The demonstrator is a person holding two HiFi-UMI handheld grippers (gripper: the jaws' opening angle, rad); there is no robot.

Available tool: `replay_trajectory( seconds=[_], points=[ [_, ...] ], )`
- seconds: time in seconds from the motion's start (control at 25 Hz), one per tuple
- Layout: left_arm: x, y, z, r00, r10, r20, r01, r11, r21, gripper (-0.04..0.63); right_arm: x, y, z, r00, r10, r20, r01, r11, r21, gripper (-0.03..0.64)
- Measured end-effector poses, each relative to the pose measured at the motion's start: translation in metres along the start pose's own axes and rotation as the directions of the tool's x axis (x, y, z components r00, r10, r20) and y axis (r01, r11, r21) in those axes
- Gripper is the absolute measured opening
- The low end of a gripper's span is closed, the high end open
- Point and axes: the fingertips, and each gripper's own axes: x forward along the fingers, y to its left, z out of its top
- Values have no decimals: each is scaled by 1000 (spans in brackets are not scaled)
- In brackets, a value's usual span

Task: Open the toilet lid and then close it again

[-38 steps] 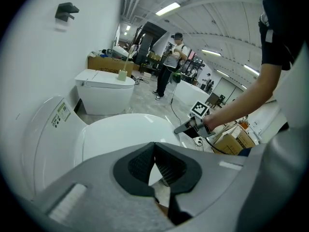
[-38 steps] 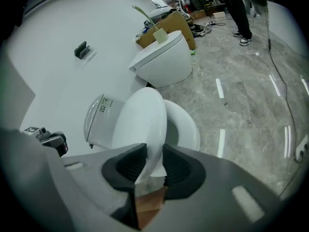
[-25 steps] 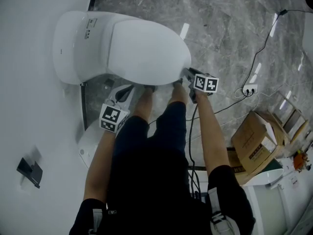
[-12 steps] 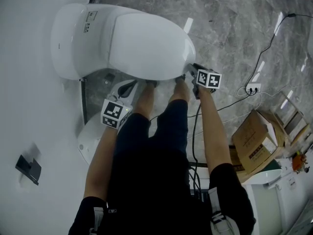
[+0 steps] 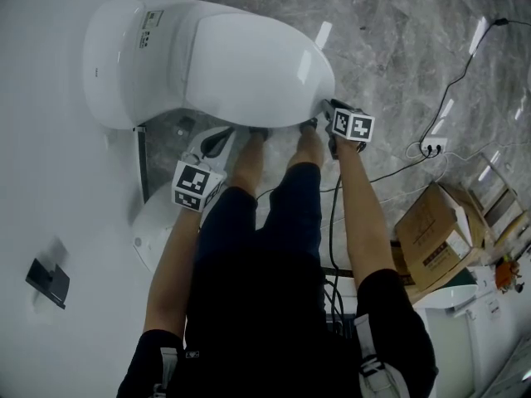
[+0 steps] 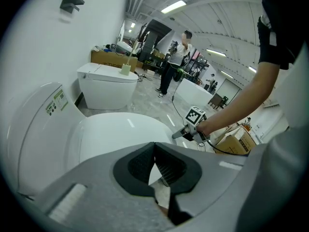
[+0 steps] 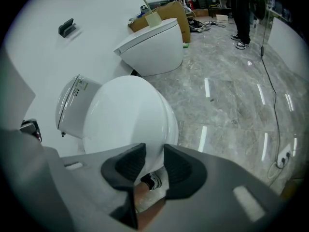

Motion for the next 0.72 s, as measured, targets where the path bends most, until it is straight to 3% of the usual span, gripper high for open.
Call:
replay_trajectory(
  seconds=[0.48, 0.72],
  points=[
    [0, -3, -13, 999, 43, 5, -43, 998, -37, 11, 20, -8, -5, 997, -30, -75, 26, 998, -56, 124],
    [0, -7, -15, 998, 61, 21, -60, 997, -55, 11, 19, -9, -3, 999, -3, -53, -2, 996, -90, 126]
  ],
)
